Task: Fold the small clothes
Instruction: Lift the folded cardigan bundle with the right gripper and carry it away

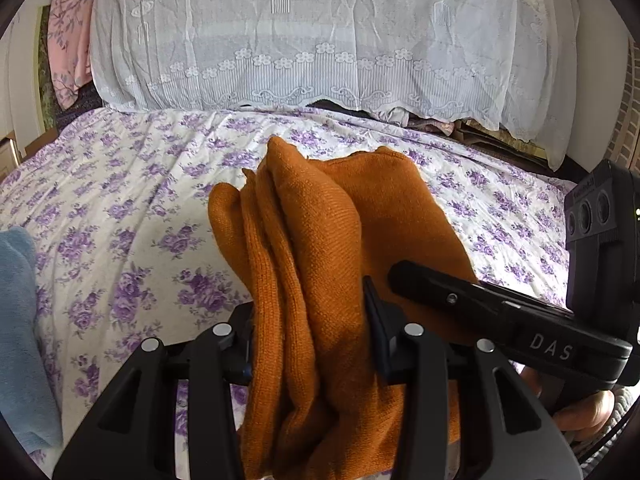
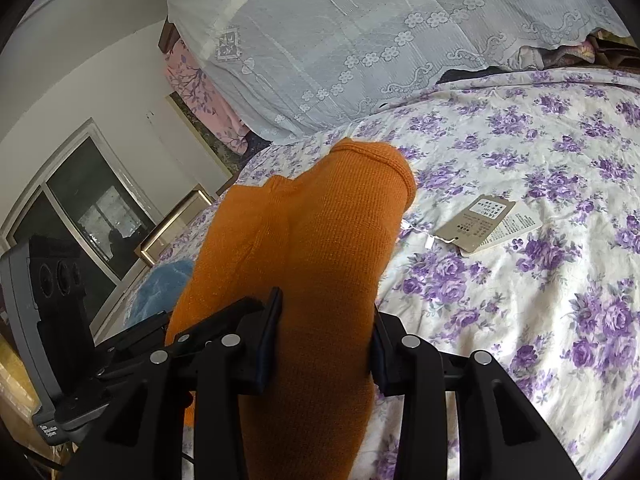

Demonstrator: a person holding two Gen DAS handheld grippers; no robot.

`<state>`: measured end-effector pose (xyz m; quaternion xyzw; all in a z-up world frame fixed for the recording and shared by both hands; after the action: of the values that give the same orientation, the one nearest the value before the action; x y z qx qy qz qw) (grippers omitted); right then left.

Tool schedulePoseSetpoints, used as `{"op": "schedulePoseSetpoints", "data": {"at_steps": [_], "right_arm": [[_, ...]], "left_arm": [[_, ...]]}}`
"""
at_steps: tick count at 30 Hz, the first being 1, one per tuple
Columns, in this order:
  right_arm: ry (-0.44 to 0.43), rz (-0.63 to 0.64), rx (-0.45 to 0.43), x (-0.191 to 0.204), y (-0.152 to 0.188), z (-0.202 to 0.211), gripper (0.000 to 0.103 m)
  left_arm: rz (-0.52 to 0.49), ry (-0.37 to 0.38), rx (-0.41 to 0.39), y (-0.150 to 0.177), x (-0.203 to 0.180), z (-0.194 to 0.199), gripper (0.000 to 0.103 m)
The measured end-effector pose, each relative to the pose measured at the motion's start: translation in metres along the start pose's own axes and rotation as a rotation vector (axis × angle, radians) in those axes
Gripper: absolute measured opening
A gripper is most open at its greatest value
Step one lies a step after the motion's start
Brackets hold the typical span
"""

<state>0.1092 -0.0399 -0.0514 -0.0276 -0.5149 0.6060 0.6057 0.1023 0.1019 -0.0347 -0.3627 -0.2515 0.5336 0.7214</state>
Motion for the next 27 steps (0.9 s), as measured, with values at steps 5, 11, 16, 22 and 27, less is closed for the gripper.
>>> {"op": "schedulePoseSetpoints", "data": {"at_steps": [5,11,16,22,27], "right_arm": [[-0.009,0.015,-0.01,0.009,0.001,0.006,0.039],[-0.028,0.04,-0.031,0.025,0.001,0.017,0.038],[-0.045,0.055,-0.048,0.036,0.0,0.026,0.038],[-0.065,0.07,-0.068,0.05,0.0,0.04,0.038],[-0.091,0.096,-0.098,0.068,0.0,0.054,0.038]], "left_arm": [[-0.005,-0.014,-0.024,0.0,-0.002,0.014,0.041],[-0.014,-0.03,-0.061,-0.002,0.0,0.032,0.041],[-0.03,-0.048,-0.095,-0.005,-0.001,0.049,0.041],[-0.048,-0.065,-0.129,-0.006,-0.004,0.069,0.041],[-0.062,-0.081,-0.168,-0.009,-0.006,0.092,0.041]]}}
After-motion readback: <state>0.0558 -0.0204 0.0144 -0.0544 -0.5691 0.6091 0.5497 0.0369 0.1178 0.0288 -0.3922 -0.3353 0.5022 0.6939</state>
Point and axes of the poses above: each gripper's, at about its wrist camera, not at the fingertips, and z roughly against the way its jaws point, x to its left, y to its underside, the point moved 3 cm from there along -z, roughly the way its jaws point, and after that the axes turned 6 degrees about -z, right-handed, at the moved point
